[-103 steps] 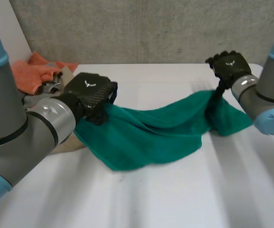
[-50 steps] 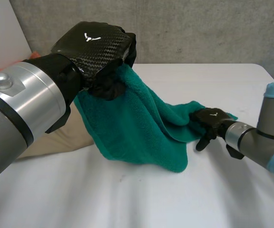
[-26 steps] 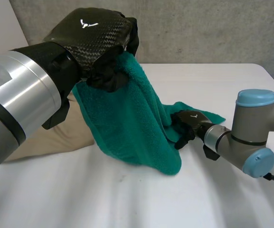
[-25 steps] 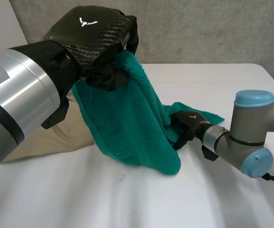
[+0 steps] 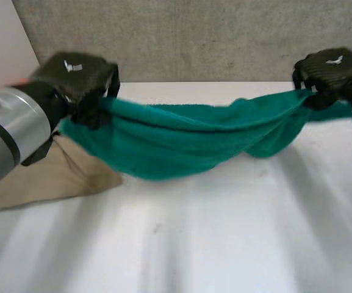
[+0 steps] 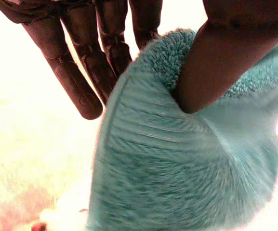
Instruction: Fold the laundry.
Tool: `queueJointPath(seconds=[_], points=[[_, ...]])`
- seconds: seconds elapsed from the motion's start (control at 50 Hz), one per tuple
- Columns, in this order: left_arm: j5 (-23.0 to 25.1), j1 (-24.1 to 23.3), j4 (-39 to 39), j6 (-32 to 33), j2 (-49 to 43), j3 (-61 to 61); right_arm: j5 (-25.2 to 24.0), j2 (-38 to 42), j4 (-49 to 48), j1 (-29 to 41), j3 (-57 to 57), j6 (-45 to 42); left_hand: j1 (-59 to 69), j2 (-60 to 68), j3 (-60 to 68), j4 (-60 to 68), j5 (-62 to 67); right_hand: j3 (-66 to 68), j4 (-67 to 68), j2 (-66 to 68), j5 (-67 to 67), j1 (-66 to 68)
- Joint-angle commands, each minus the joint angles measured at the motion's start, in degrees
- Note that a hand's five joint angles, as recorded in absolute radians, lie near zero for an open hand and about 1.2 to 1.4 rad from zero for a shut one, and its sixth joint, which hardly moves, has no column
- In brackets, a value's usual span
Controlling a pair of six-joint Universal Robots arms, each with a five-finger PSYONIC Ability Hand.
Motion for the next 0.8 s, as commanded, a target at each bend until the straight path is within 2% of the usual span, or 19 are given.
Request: queueJointPath(seconds=[0.02, 0.18, 0.26, 0.34, 0.4, 0.44, 0.5, 0.58, 0.62, 0.7, 0.8], points=[[2.3, 3.4, 1.5, 7.1, -10.4, 0.5, -1.9, 3.9, 12.8, -2.3, -8.5, -10.2, 13.2, 11.3, 11.6, 11.3, 14.2, 12.1, 11.5, 12.5, 13.0, 15.8], [0.4, 1.2, 6.1, 7.8, -22.3, 12.4, 0.5, 16.0, 12.0, -0.2, -15.9, -12.2, 13.2, 11.3, 11.6, 11.3, 14.2, 12.1, 11.5, 12.5, 13.0, 15.8], [-3.1, 0.5, 10.5, 8.4, -27.6, 22.5, 2.8, 22.3, 7.7, 0.7, -21.8, -13.7, 13.2, 11.3, 11.6, 11.3, 14.2, 12.1, 11.5, 12.5, 13.0, 15.8], [-6.4, 0.4, 17.5, 8.4, -32.8, 37.8, 7.3, 28.6, -2.6, 2.3, -34.4, -14.8, 13.2, 11.3, 11.6, 11.3, 14.2, 12.1, 11.5, 12.5, 13.0, 15.8], [-6.3, 0.2, 21.4, 8.1, -34.9, 44.9, 10.1, 30.6, -11.0, 3.3, -41.2, -12.8, 13.2, 11.3, 11.6, 11.3, 14.2, 12.1, 11.5, 12.5, 13.0, 15.8], [-6.7, -0.2, 25.2, 7.2, -36.1, 50.4, 13.1, 31.2, -19.2, 3.9, -44.7, -7.3, 13.2, 11.3, 11.6, 11.3, 14.2, 12.1, 11.5, 12.5, 13.0, 15.8], [-8.4, -0.7, 28.7, 5.4, -36.3, 54.0, 15.8, 29.5, -29.3, 4.3, -44.1, 1.8, 13.2, 11.3, 11.6, 11.3, 14.2, 12.1, 11.5, 12.5, 13.0, 15.8], [-10.7, -1.1, 30.3, 4.2, -35.5, 53.0, 15.8, 26.9, -37.6, 4.1, -39.3, 9.5, 13.2, 11.3, 11.6, 11.3, 14.2, 12.1, 11.5, 12.5, 13.0, 15.8], [-11.2, -1.0, 30.3, 3.9, -35.1, 51.7, 15.1, 25.8, -37.9, 4.1, -36.8, 10.3, 13.2, 11.3, 11.6, 11.3, 14.2, 12.1, 11.5, 12.5, 13.0, 15.8], [-11.0, -1.0, 29.5, 3.5, -33.8, 45.2, 12.5, 24.2, -35.8, 4.5, -30.8, 9.5, 13.2, 11.3, 11.6, 11.3, 14.2, 12.1, 11.5, 12.5, 13.0, 15.8], [-8.5, -0.8, 28.9, 3.5, -32.0, 31.4, 10.2, 23.7, -27.5, 4.5, -22.6, 7.6, 13.2, 11.3, 11.6, 11.3, 14.2, 12.1, 11.5, 12.5, 13.0, 15.8]])
